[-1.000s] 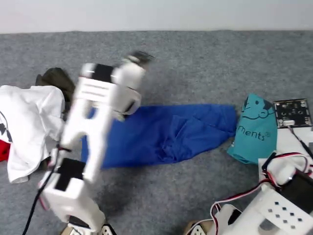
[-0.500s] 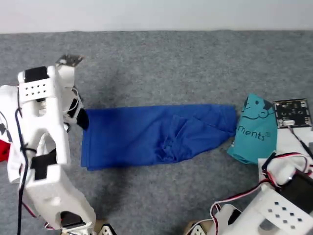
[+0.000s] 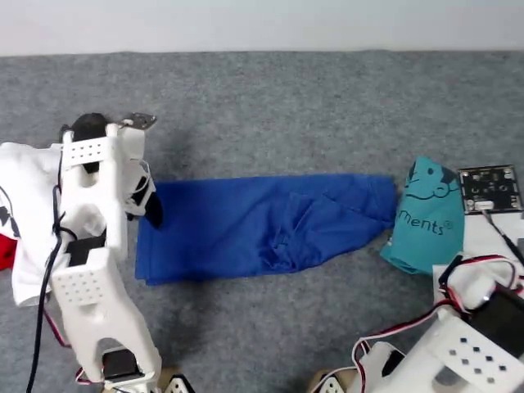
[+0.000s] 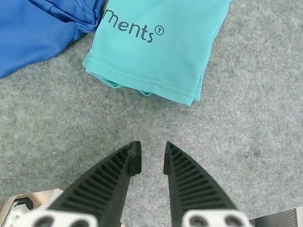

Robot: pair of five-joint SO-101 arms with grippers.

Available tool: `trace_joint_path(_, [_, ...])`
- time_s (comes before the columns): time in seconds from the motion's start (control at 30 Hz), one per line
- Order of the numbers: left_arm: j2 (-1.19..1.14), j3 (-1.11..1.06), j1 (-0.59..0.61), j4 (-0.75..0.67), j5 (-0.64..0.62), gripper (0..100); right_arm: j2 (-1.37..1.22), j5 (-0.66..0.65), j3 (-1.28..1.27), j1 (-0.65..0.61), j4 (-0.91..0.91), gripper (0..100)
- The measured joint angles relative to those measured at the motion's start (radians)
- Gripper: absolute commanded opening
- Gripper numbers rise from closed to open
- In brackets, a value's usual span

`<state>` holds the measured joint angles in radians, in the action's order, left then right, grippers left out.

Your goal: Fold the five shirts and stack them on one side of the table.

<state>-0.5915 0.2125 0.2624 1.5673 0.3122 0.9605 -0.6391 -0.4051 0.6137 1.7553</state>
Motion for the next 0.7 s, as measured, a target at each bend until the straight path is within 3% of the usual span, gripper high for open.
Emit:
trace_joint_path(0.33, [-0.095, 0.026, -0.012, -0.006, -0.040, 21, 0.000, 0.000, 0.000, 0.000, -0.006, 9.4])
trace_joint_path(0.57, [-0.183, 0.133, -0.031, 0.066, -0.120, 1, 0.000, 0.000, 0.000, 0.000, -0.008, 9.4])
trace_joint_path(0.7, [-0.247, 0.230, -0.072, 0.150, -0.107, 0, 0.000, 0.000, 0.000, 0.000, -0.008, 9.4])
